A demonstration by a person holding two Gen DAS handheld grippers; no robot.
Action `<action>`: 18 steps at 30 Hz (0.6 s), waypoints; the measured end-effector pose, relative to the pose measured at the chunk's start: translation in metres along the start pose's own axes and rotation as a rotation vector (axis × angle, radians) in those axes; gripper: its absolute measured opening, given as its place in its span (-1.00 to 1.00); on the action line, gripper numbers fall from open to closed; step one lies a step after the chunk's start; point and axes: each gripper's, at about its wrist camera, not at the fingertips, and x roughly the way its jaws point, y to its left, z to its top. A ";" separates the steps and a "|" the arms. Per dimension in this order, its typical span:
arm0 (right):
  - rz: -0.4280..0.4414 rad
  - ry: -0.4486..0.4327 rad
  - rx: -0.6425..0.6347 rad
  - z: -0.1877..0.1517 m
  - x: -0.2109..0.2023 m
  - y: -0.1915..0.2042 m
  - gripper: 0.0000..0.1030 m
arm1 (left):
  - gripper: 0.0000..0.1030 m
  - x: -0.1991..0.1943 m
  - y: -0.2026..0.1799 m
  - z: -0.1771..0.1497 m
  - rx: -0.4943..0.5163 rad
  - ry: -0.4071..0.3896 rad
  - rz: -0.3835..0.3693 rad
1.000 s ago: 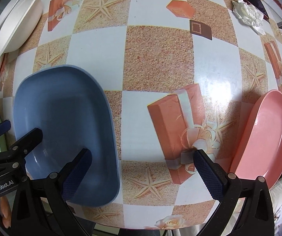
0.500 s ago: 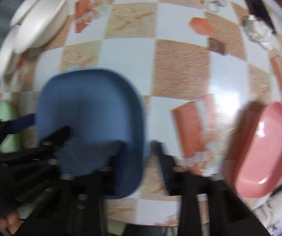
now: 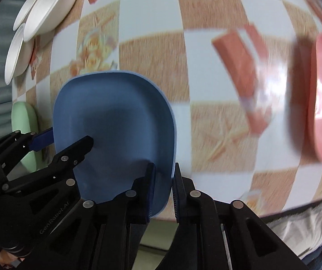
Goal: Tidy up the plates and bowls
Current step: 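Lift the blue plate with the left tool and carry it toward the green plate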
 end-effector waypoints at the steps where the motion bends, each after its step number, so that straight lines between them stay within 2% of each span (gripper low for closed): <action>1: 0.013 0.010 0.006 -0.005 0.001 -0.001 -0.67 | -0.12 0.001 -0.003 -0.004 0.011 0.000 0.003; 7: 0.023 0.000 0.012 -0.012 -0.008 -0.005 -0.67 | -0.12 -0.020 -0.009 -0.024 0.077 -0.022 0.022; 12: 0.032 -0.046 0.029 -0.007 -0.044 -0.001 -0.67 | -0.12 -0.044 -0.008 -0.028 0.108 -0.068 0.015; 18: 0.047 -0.115 0.072 -0.011 -0.072 -0.021 -0.67 | -0.12 -0.066 -0.021 -0.036 0.181 -0.098 0.037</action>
